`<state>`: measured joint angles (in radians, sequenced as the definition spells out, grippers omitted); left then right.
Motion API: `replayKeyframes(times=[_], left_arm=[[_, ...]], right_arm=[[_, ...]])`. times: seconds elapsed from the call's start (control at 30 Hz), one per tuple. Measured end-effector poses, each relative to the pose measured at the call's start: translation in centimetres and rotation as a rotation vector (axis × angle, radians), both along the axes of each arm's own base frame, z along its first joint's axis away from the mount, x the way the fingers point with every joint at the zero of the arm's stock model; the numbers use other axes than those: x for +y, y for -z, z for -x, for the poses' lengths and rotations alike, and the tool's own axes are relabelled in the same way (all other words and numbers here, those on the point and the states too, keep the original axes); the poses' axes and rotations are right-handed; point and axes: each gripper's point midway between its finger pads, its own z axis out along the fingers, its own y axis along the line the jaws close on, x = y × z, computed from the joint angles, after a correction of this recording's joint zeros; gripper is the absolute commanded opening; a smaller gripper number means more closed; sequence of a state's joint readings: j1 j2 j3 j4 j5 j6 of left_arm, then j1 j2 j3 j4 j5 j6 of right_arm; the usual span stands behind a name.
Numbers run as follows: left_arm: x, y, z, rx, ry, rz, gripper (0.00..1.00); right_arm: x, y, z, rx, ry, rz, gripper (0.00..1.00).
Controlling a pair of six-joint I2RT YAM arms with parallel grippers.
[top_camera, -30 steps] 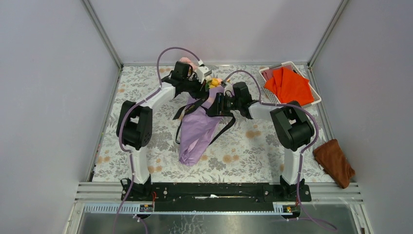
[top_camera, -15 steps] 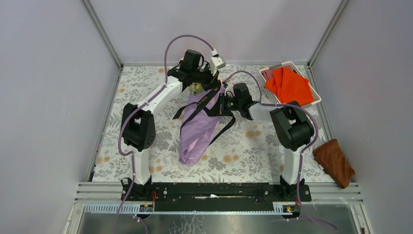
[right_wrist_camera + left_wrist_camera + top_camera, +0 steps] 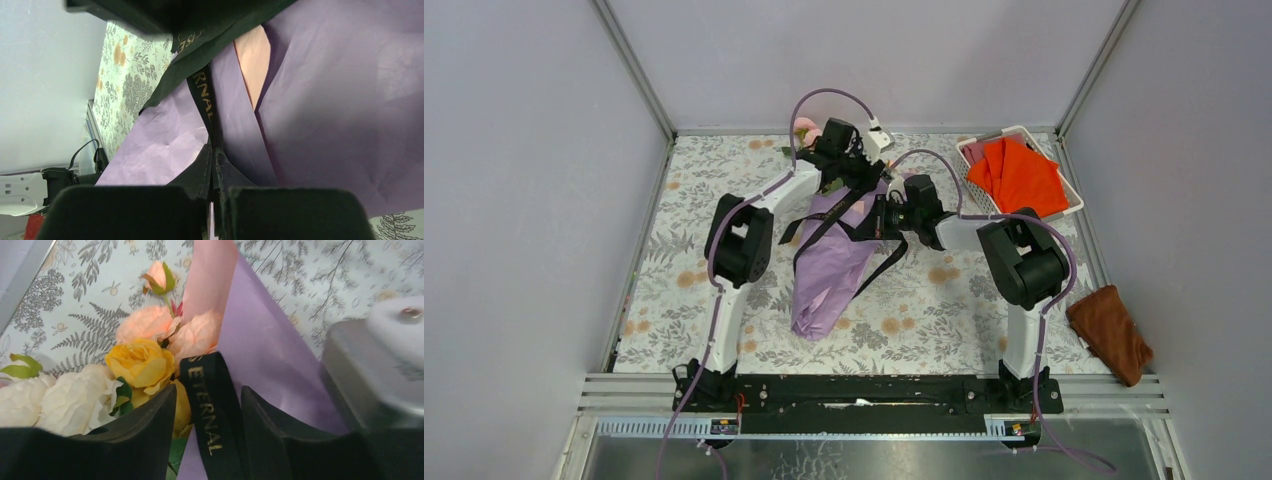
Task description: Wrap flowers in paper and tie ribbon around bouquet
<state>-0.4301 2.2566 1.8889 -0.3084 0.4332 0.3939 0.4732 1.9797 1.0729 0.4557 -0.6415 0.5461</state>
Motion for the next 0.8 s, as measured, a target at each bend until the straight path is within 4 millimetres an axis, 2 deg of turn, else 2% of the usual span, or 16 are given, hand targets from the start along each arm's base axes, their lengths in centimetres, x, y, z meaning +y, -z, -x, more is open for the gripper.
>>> replayKeyframes(times=[0.07,0.13,0.2,0.27,0.33,0.4,0.47,0.5,0.57,0.63,0.67,0.8], left_arm=[[0.7,1.0,-0.3,0.007,-0.031,-0.038,0.82],[1.3,0.8,-0.6,-0.006,-0.045,-0.066,0.92],[2.0,-0.2,-1.1,-0.031,-0.066,-0.088,0.98],[3.0,-1.4,-1.2,-0.053,-0.080,-0.110,0.98],[3.9,-3.4,-0.8,-0.076,-0.070,-0.122,0.95],[4.8,-5.8,-0.3,-0.112,-0.029,-0.112,0.83],[6.4,-8.2,0.7,-0.153,0.029,-0.096,0.67],[7.6,-9.2,1.4,-0.181,0.069,-0.095,0.64],[9.7,-10.0,2.9,-0.230,0.140,-0.116,0.67],[11.5,-9.1,4.2,-0.257,0.198,-0.164,0.82],[11.9,-7.9,5.0,-0.256,0.239,-0.192,0.87],[10.5,-1.5,8.1,-0.160,0.395,-0.244,0.91]], right_arm=[[0.0,0.0,0.0,0.007,0.004,-0.002,0.00],[0.0,0.1,0.1,0.012,0.002,-0.002,0.00],[0.0,0.0,0.1,0.008,-0.001,-0.005,0.00],[0.1,0.0,0.2,0.009,-0.002,-0.005,0.00],[0.1,0.0,0.2,0.010,-0.003,-0.004,0.00],[0.1,0.0,0.2,0.009,-0.005,-0.003,0.00],[0.1,-0.2,0.1,0.007,-0.007,-0.002,0.00],[0.1,-0.2,0.0,0.005,-0.008,-0.001,0.00],[0.3,-0.6,-0.2,-0.002,-0.011,-0.003,0.00],[0.4,-1.0,-0.4,-0.012,-0.016,-0.006,0.00],[0.5,-1.2,-0.5,-0.016,-0.019,-0.006,0.00],[0.6,-1.7,-0.9,-0.028,-0.024,-0.004,0.00]])
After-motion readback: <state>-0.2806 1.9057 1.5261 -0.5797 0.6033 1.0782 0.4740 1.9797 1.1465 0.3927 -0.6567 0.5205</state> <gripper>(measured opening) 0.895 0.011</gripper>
